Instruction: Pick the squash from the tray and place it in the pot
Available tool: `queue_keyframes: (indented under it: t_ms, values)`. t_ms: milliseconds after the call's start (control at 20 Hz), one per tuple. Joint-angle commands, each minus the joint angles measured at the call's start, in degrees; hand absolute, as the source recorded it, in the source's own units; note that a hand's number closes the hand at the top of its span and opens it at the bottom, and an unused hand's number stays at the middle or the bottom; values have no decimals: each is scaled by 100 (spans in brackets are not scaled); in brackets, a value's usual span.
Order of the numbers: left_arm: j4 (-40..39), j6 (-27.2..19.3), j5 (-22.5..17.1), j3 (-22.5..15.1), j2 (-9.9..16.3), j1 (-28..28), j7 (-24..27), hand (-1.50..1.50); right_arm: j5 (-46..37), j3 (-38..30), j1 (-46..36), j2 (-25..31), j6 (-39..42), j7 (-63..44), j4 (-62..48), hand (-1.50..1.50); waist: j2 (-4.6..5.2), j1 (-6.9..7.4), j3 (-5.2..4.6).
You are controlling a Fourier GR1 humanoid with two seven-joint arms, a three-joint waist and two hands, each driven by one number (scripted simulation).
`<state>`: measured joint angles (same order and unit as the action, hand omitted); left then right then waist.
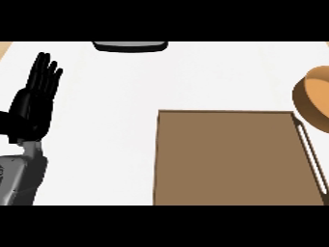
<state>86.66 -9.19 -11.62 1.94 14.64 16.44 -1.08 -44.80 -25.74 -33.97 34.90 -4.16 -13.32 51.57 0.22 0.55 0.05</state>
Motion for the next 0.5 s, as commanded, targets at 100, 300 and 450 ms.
queue_keyframes:
  t_ms: [100, 300, 450]
  values:
    - [20, -7, 87, -3, 18, 151, -274, 0, 424, -174, -272, -152, -553, 1053, -488, -150, -2, 6, 2]
    - [85, -18, -26, 99, 18, 354, -413, 0, 1059, -679, -493, -174, -647, 1278, -410, -150, 1, -16, 4]
    - [269, 183, -51, 127, 80, -181, -206, 0, 1480, -1024, -336, -112, -564, 967, 34, -150, -38, -58, -4]
